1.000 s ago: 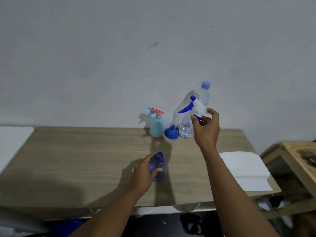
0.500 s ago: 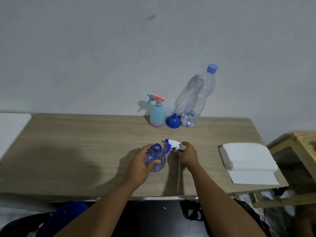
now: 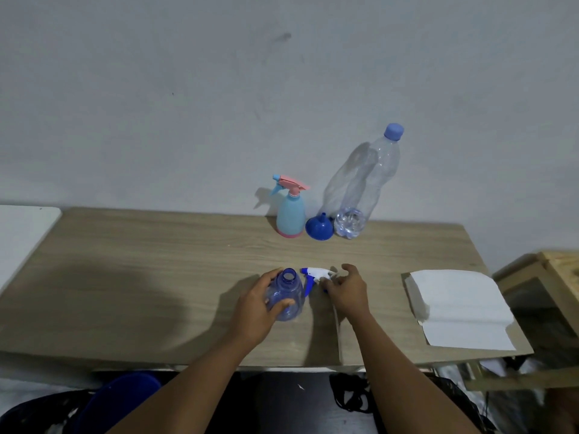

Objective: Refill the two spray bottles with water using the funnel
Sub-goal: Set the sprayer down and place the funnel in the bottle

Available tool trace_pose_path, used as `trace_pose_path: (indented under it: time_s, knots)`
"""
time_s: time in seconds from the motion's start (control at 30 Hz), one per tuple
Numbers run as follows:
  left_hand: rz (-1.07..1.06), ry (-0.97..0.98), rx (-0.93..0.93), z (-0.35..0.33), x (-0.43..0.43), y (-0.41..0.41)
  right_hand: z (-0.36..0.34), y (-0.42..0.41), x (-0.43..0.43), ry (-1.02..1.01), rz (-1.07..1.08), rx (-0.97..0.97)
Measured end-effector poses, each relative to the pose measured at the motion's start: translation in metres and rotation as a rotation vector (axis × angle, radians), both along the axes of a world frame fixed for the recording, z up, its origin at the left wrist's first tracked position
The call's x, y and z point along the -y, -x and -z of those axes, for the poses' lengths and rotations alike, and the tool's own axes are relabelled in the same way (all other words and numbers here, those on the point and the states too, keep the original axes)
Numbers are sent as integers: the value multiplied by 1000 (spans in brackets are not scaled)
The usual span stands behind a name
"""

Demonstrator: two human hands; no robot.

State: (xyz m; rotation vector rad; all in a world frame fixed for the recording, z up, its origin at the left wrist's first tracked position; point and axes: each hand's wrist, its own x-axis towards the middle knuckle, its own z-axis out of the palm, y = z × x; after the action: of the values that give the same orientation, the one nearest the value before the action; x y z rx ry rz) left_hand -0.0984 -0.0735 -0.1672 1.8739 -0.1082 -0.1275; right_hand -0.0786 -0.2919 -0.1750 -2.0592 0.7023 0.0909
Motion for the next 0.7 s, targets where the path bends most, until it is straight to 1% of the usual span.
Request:
trace_pose_path:
  time_s: [0.1,0.17,0.33,0.43,0.53,0.6,0.7]
  knots:
    - [-7,19,-6,1,1,-1,-6,-15,3,3,78,80]
    - [-15,37,-23,1,2,-1,-9,-34,5,13,90,114]
    - [-4,55,-33,2,2,1,-5,-90,4,54,-68,124]
    - [-3,59,-40,0,3,0,10,-115,0,89,-145,151]
    - [-12,21,-27,1,3,0,21,-128,-7,116,-91,133]
    - [-17,-11,-13,3,2,0,24,-134,-8,184,-62,111]
    - [-20,-9,-5,3,2,-2,30,-136,-8,234,-48,124]
